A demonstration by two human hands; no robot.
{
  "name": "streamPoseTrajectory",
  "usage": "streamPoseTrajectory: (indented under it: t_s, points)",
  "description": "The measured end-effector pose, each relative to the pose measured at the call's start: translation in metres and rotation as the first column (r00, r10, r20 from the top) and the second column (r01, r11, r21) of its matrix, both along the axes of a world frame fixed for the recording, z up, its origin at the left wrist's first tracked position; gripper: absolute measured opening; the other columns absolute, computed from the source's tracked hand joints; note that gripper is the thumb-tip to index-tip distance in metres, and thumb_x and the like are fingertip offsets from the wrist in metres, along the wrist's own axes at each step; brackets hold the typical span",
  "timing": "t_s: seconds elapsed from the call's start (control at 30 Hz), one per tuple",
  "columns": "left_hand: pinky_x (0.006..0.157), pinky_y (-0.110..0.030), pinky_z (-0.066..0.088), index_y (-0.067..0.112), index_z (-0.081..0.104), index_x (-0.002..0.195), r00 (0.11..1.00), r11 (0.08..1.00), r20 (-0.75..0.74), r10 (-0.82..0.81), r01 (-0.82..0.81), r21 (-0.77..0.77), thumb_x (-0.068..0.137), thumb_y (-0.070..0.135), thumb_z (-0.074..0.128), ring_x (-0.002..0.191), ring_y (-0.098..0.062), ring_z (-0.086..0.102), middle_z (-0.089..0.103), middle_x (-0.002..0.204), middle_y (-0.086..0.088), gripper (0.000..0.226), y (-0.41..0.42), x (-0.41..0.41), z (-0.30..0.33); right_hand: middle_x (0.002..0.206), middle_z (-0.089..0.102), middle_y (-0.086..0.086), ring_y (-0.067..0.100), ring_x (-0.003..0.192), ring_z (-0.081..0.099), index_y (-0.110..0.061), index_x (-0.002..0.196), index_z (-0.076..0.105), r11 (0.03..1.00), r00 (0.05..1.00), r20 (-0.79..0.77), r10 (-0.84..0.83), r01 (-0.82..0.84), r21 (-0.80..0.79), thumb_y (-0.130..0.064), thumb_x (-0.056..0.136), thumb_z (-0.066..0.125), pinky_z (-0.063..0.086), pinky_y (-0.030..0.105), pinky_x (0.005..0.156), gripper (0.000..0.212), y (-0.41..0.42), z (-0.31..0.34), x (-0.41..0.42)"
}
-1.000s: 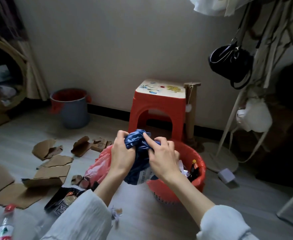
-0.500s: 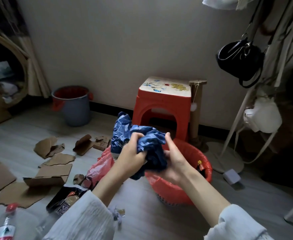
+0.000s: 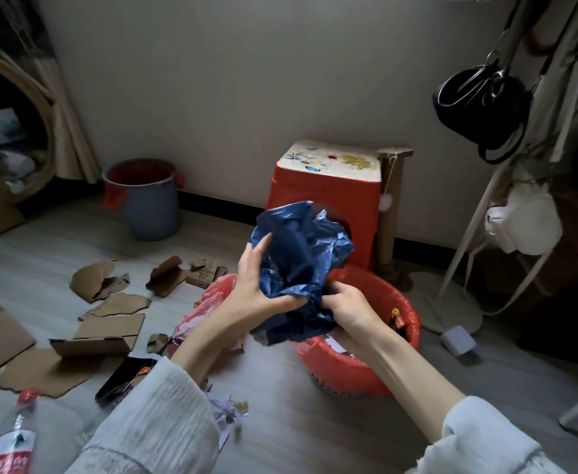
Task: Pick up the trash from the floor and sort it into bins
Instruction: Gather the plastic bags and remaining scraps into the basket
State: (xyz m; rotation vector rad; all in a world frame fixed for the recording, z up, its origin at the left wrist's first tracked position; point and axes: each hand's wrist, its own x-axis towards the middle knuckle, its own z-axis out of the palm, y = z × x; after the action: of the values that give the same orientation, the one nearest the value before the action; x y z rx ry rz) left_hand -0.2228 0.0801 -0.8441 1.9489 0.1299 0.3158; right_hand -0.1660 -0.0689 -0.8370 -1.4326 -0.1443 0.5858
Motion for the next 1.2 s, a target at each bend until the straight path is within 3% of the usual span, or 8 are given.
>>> streamPoseTrajectory:
  t_s: [0.1, 0.3, 0.4, 0.53, 0.7, 0.87, 0.97, 1.2]
  points:
    - [0.088, -0.013, 0.045, 0.043, 0.022, 0.137, 0.981, 0.989, -0.128, -0.148, 0.146, -0.03, 0.064, 0.032, 0.083, 0.117, -0.004, 0.048, 0.036, 0.137, 0.007, 0.096, 0.001, -0.001, -0.003, 0.075, 0.072, 0.012, 0.029, 0.073, 0.069, -0.007, 0.082, 0.07, 0.996, 0.995, 0.054, 0.085, -0.084, -0.015, 0.022, 0.08, 0.041, 0.057, 0.038, 0.073, 0.041, -0.005, 0.002, -0.005]
    - [0.072, -0.016, 0.053, 0.025, 0.059, 0.105, 0.97, 0.96, -0.148, -0.193, 0.155, -0.234, 0.077, 0.013, 0.074, 0.088, -0.003, 0.067, 0.069, 0.097, 0.008, 0.034, -0.004, 0.0, -0.004, 0.096, 0.069, 0.017, 0.028, 0.085, 0.067, -0.002, 0.105, 0.062, 0.986, 0.994, -0.074, 0.077, -0.065, 0.155, 0.013, 0.088, 0.041, 0.057, 0.035, 0.076, 0.031, -0.007, 0.005, -0.003]
    - [0.063, -0.006, 0.048, 0.016, 0.064, 0.097, 0.979, 1.0, -0.201, -0.02, 0.017, -0.019, 0.077, 0.01, 0.072, 0.079, -0.007, 0.065, 0.067, 0.084, 0.008, 0.023, -0.001, 0.003, -0.006, 0.118, 0.062, 0.011, 0.021, 0.101, 0.062, -0.011, 0.11, 0.052, 0.996, 0.998, 0.064, 0.012, -0.018, 0.09, 0.004, 0.089, 0.053, 0.053, 0.036, 0.084, 0.026, -0.007, 0.002, -0.001]
    - [0.048, -0.012, 0.038, 0.01, 0.061, 0.082, 0.974, 0.891, -0.161, 0.156, -0.069, 0.449, 0.077, 0.017, 0.069, 0.067, -0.012, 0.052, 0.055, 0.071, 0.005, 0.012, -0.004, 0.004, -0.002, 0.15, 0.017, -0.018, 0.004, 0.141, 0.017, -0.028, 0.147, 0.023, 0.867, 0.557, 0.73, 0.396, 0.034, -0.497, -0.019, 0.08, 0.071, 0.021, 0.023, 0.113, 0.083, -0.014, -0.002, 0.001]
    - [0.046, -0.008, 0.037, 0.011, 0.06, 0.083, 0.977, 0.874, -0.215, 0.006, 0.1, 0.476, 0.075, 0.014, 0.068, 0.068, -0.013, 0.054, 0.057, 0.071, 0.005, 0.011, -0.007, 0.0, 0.005, 0.154, -0.008, -0.017, 0.005, 0.142, -0.017, -0.02, 0.149, 0.015, 0.66, 0.25, 0.661, 0.708, 0.1, -0.745, -0.043, 0.077, 0.071, 0.007, 0.024, 0.114, 0.094, -0.012, -0.009, 0.005]
    - [0.059, -0.014, 0.043, 0.014, 0.063, 0.084, 0.99, 0.97, -0.138, 0.025, 0.009, 0.241, 0.066, 0.009, 0.075, 0.073, -0.011, 0.058, 0.059, 0.075, 0.007, 0.022, 0.001, -0.002, 0.002, 0.121, 0.06, -0.013, 0.005, 0.115, 0.055, -0.034, 0.129, 0.042, 0.723, 0.632, 0.456, 0.627, -0.254, -0.642, -0.031, 0.071, 0.078, 0.046, 0.03, 0.098, 0.069, -0.015, -0.009, 0.001]
    - [0.061, -0.012, 0.046, 0.015, 0.058, 0.083, 0.991, 0.994, -0.111, 0.074, -0.063, 0.095, 0.067, 0.005, 0.074, 0.077, -0.01, 0.056, 0.059, 0.082, 0.005, 0.025, 0.001, -0.004, 0.001, 0.113, 0.061, -0.011, 0.008, 0.108, 0.059, -0.035, 0.124, 0.039, 0.721, 0.692, 0.346, 0.633, -0.366, -0.588, -0.029, 0.064, 0.078, 0.05, 0.037, 0.094, 0.072, -0.013, -0.015, 0.001]
    - [0.075, -0.025, 0.054, 0.031, 0.046, 0.101, 0.965, 0.955, -0.261, -0.021, -0.058, -0.29, 0.076, 0.016, 0.074, 0.093, -0.01, 0.062, 0.06, 0.107, 0.001, 0.041, -0.003, 0.002, -0.003, 0.093, 0.069, -0.003, 0.02, 0.095, 0.065, -0.033, 0.093, 0.061, 0.895, 0.766, 0.541, 0.348, -0.1, -0.435, -0.013, 0.07, 0.068, 0.051, 0.046, 0.087, 0.031, -0.009, -0.029, 0.011]
